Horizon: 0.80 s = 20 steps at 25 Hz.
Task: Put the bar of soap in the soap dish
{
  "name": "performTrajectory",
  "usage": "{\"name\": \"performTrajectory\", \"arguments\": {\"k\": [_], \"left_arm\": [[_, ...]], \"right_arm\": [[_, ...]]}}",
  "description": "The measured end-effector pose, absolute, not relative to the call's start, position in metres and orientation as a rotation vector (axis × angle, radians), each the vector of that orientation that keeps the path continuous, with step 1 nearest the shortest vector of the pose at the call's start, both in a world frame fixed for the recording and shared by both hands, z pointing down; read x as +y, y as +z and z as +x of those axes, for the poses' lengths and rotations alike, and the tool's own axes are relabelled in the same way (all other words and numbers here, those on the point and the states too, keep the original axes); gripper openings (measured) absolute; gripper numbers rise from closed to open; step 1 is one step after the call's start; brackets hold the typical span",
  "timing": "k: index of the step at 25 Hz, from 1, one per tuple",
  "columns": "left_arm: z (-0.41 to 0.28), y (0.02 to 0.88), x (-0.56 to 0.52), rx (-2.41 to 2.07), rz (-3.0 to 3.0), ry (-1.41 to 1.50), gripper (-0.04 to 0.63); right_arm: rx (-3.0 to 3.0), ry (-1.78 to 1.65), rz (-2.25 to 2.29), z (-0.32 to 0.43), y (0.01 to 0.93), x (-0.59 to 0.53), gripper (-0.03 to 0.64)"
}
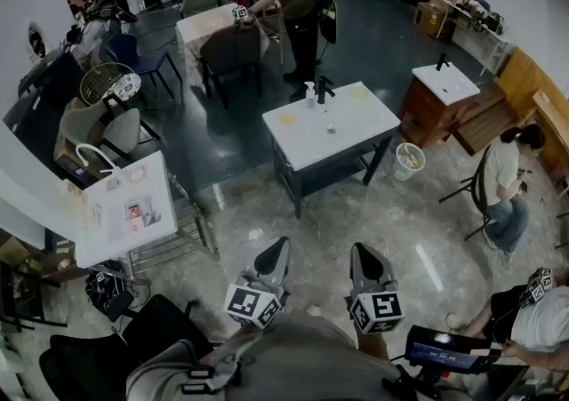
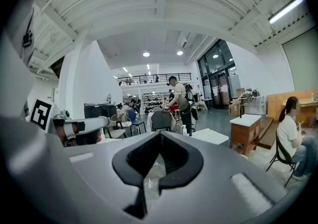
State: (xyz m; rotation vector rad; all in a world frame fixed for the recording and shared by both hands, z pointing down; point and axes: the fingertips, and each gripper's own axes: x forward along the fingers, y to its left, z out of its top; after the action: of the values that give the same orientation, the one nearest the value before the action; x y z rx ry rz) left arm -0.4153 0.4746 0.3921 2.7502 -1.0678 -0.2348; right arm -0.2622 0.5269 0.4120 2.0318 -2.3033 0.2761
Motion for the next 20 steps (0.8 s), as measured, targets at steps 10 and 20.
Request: {"name": "performTrajectory", "arguments": {"k": [10,20], "left_arm": [[-0.392,0.393,0.488,-1.094,2.789,-0.256,0.000],[-0.368,0.377,0.497,-1.175,2.816,-0.214,0.002]], "right_arm": [[-2.343,0.281,1.998,-0.247,0.417,0.534,0.002],[-2.272,0.346,2.020,-0.192,0.433,0.521,0.006]]}}
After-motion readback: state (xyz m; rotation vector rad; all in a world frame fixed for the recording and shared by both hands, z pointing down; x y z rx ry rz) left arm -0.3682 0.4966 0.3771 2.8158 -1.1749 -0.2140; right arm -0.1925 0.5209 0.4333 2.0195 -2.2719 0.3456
